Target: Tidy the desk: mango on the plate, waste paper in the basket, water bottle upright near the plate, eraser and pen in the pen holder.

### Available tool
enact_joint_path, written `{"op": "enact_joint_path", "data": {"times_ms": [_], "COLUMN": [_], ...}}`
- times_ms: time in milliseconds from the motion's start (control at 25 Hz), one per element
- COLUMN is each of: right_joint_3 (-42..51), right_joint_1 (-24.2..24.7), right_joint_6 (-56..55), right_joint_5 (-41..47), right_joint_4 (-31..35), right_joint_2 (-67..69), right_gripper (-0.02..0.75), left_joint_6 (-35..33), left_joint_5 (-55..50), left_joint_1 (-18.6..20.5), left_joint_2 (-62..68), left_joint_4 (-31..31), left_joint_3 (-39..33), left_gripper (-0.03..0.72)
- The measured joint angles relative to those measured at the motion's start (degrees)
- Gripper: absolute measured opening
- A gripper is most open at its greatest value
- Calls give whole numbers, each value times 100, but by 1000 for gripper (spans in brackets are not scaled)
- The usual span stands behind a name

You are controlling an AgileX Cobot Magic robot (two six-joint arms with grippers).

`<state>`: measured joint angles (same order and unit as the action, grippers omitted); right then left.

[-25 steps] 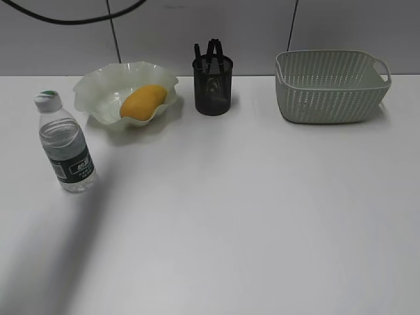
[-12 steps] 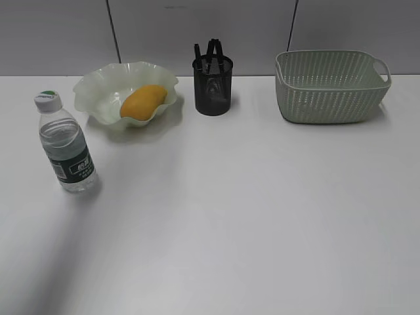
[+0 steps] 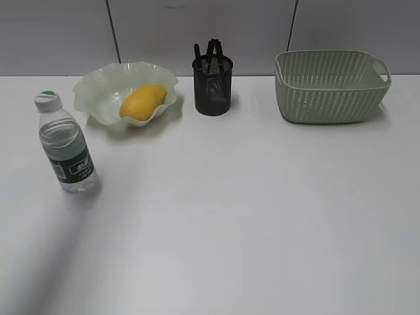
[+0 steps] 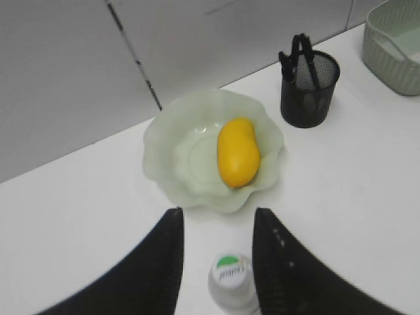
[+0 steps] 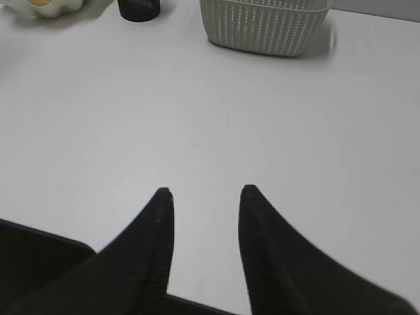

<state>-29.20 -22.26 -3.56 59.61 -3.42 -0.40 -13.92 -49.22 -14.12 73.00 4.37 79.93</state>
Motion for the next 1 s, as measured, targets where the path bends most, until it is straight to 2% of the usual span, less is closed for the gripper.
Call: {"op": "enact_joint_path", "data": {"times_ms": [160, 360, 560, 720, 880, 1000], "right_joint_3": [0, 0, 0, 0, 0, 0], "right_joint_1": [0, 0, 0, 0, 0, 0], "right_joint_6": [0, 0, 0, 0, 0, 0], "right_joint_5": [0, 10, 5, 5, 5, 5], "right_joint_4": [0, 0, 0, 0, 0, 0], "right_joint_2": [0, 0, 0, 0, 0, 0], "right_gripper": [279, 279, 279, 279, 279, 279], "left_joint_6": [758, 1513, 2099, 2674, 2764, 2759], "left_joint_5": [113, 9, -627, -994, -1115, -1146], "left_joint_1": [0, 0, 0, 58, 164, 164], "left_joint_2": [-1571, -3618, -5163, -5924, -6317, -6539], "left_joint_4": [-621, -966, -1341, -1563, -1631, -1603], "left_joint_3": [-1614, -2891, -3666, -4263, -4823, -4887], "left_gripper": [274, 356, 379, 379, 379, 379]}}
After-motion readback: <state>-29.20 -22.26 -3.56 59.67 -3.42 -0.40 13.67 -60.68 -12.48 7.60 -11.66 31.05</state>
